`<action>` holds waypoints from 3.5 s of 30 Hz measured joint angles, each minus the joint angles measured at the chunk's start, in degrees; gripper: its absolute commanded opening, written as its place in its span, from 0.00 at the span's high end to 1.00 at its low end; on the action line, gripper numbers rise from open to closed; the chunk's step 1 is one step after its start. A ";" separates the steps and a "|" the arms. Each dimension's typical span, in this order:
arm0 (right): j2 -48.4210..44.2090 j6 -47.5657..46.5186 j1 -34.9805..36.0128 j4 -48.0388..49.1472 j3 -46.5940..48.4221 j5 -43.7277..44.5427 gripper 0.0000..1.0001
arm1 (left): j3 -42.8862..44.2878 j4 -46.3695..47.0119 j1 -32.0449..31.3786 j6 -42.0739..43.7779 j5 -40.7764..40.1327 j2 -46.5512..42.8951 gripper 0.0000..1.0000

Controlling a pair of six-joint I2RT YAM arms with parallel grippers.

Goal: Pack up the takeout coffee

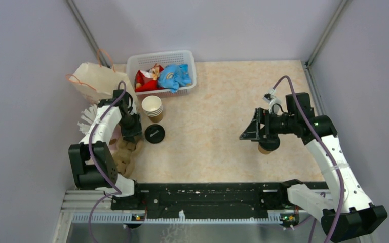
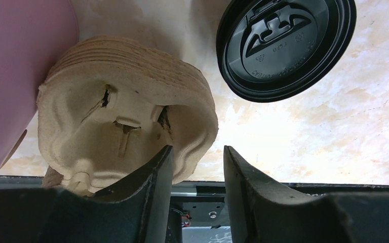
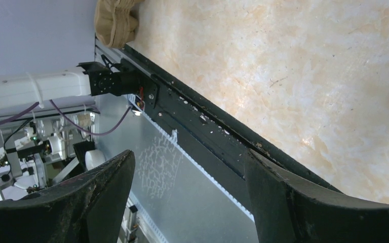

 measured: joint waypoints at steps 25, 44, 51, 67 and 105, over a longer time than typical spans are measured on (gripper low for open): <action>-0.07 -0.20 0.46 -0.02 0.00 0.02 0.22 | -0.70 1.05 -0.76 0.74 1.75 0.48 0.77; -0.09 -0.81 1.73 -0.07 0.72 0.50 0.22 | 4.13 2.56 -3.30 -13.68 -5.60 0.44 0.55; -0.07 -1.20 1.97 -0.24 1.27 0.90 0.22 | 0.74 5.99 -3.37 -24.17 -11.43 -1.07 0.57; -0.04 -1.25 1.99 -0.24 1.44 1.46 0.22 | -0.98 9.86 -6.16 -32.17 -17.35 -1.09 0.66; -0.04 -1.27 1.99 -0.22 1.44 1.49 0.22 | 1.66 3.23 -11.10 -39.26 -33.46 3.08 0.60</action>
